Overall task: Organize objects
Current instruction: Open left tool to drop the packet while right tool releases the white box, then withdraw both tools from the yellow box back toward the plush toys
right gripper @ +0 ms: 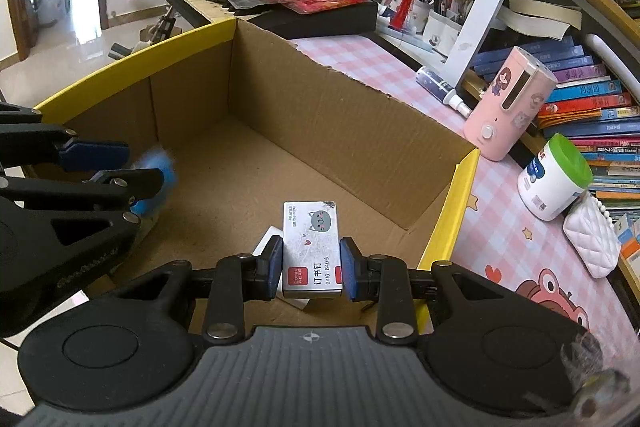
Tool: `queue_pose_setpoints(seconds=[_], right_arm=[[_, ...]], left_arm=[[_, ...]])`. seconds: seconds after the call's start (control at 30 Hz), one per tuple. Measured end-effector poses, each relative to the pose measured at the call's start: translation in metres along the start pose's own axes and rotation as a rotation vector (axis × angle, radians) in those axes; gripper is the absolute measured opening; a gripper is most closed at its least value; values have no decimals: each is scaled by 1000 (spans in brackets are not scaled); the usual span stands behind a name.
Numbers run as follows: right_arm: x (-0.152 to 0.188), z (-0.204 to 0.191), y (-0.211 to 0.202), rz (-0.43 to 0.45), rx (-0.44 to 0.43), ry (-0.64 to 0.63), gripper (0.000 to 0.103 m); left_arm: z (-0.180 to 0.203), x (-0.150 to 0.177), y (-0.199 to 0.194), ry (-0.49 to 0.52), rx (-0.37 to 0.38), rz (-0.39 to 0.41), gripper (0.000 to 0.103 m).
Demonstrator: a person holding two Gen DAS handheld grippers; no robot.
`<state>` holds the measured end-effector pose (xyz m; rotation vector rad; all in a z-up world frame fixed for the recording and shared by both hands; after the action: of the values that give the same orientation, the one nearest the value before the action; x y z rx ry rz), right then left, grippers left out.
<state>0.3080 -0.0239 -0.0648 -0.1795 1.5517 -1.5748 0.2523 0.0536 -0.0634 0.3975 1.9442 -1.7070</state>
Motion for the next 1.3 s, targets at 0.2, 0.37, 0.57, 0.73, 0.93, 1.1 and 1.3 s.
queue_pose_setpoints(seconds=[0.2, 0.37, 0.57, 0.73, 0.93, 1.1, 1.3], right_arm=[[1, 1, -1, 0, -6, 15, 30], [2, 2, -9, 25, -1, 50, 34], [5, 5, -26, 74, 11, 119, 39], [8, 6, -44, 126, 51, 179, 51], [18, 4, -65, 181, 120, 241, 60], [27, -4, -76, 214, 197, 260, 75], [41, -19, -85, 223, 235, 278, 86]], left_arm=[[2, -1, -10, 4, -16, 46, 56], [-5, -2, -19, -29, -28, 71, 67], [-10, 0, -33, -54, -39, 102, 72], [-15, 4, -47, -85, -49, 134, 78], [-19, 16, -60, -100, -63, 160, 83], [-25, 26, -70, -116, -73, 170, 83], [-34, 41, -79, -132, -105, 180, 87]])
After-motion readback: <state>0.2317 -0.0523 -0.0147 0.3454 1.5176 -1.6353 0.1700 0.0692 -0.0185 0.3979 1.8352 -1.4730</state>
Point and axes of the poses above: each gripper's, at about its wrist camera, not at the fingertips, and y roughly the way its jaws point, z to its right, x to its underside, the point moved 5 cm from there along y, roughly the way its jaws point, and after that the axes turned 12 degrees about -z, right-handed, at the moved point
